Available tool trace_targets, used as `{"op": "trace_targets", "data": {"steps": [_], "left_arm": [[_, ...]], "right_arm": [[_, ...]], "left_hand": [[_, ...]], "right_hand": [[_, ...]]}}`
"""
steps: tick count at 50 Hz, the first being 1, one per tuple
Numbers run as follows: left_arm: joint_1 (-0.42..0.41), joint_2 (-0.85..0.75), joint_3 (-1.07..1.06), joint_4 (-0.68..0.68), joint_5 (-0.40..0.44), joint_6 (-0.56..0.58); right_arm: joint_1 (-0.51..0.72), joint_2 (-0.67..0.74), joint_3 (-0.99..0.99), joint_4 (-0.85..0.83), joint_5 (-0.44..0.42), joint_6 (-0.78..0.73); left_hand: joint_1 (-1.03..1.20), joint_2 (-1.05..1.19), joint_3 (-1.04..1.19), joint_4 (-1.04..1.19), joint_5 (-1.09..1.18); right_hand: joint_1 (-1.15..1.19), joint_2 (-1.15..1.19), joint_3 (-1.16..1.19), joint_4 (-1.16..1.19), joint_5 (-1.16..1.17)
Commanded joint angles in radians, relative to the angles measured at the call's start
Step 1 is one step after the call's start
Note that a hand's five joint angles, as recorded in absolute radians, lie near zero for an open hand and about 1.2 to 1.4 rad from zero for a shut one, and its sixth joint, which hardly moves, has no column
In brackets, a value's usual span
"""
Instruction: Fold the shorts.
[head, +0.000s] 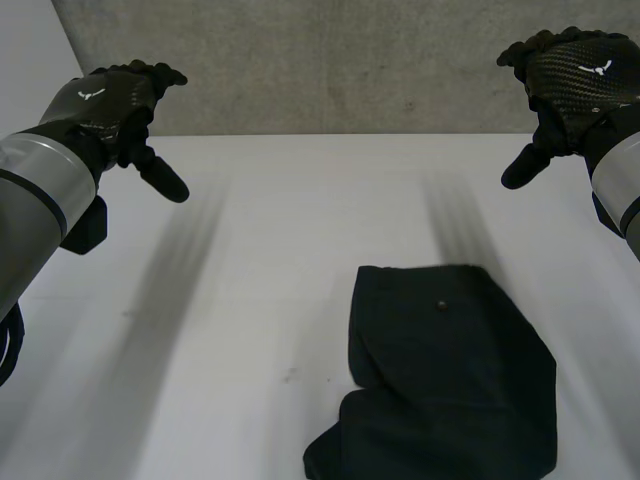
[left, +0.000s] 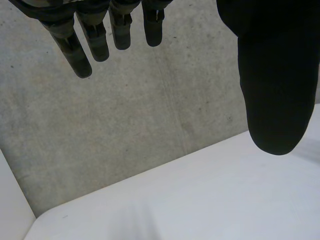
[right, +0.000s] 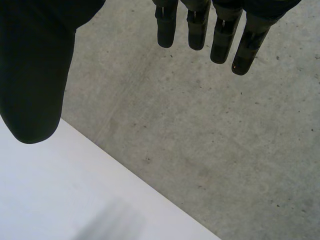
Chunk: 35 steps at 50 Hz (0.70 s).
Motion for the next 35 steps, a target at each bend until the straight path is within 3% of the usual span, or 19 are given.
{"op": "trace_targets", "data": {"steps": [1,7,11,19,25,29,33,35], "left_arm": [[-0.002,0.001,-0.003,0.000,0.000,0.000],[-0.022,-0.008,-0.015,0.000,0.001,0.000],[-0.042,-0.034,-0.015,-0.002,0.000,0.000],[-0.073,-0.046,-0.017,0.000,-0.003,0.000],[-0.073,-0.046,-0.015,0.001,-0.003,0.000],[-0.073,-0.049,-0.014,0.001,-0.002,0.000],[-0.073,-0.051,-0.014,0.001,-0.002,0.000],[-0.073,-0.051,-0.012,0.001,-0.002,0.000]], "right_arm": [[-0.003,-0.001,-0.003,-0.001,0.001,-0.002],[-0.006,0.005,-0.019,0.041,-0.053,-0.054],[-0.013,0.057,-0.023,0.182,-0.155,-0.195],[-0.035,0.169,0.013,0.439,-0.263,-0.369],[-0.075,0.247,0.067,0.422,-0.277,-0.384],[-0.090,0.290,0.104,0.293,-0.275,-0.371],[-0.089,0.318,0.121,0.158,-0.262,-0.372],[-0.082,0.319,0.113,0.105,-0.256,-0.372]], "left_hand": [[0.002,0.003,-0.001,-0.024,-0.043],[0.002,0.003,-0.001,-0.024,-0.043],[0.002,0.003,-0.001,-0.024,-0.043],[0.002,0.003,-0.001,-0.024,-0.043],[0.002,0.003,-0.001,-0.024,-0.043],[0.002,0.003,-0.001,-0.024,-0.043],[0.002,0.003,-0.001,-0.024,-0.043],[0.002,0.003,-0.001,-0.024,-0.043]], "right_hand": [[-0.001,-0.044,-0.022,-0.059,-0.048],[-0.001,-0.044,-0.022,-0.059,-0.048],[-0.001,-0.044,-0.022,-0.059,-0.048],[-0.001,-0.044,-0.022,-0.059,-0.048],[0.073,0.030,0.053,0.015,0.026],[0.393,0.350,0.372,0.335,0.346],[1.219,1.176,1.198,1.161,1.172],[1.220,1.177,1.200,1.163,1.173]]}}
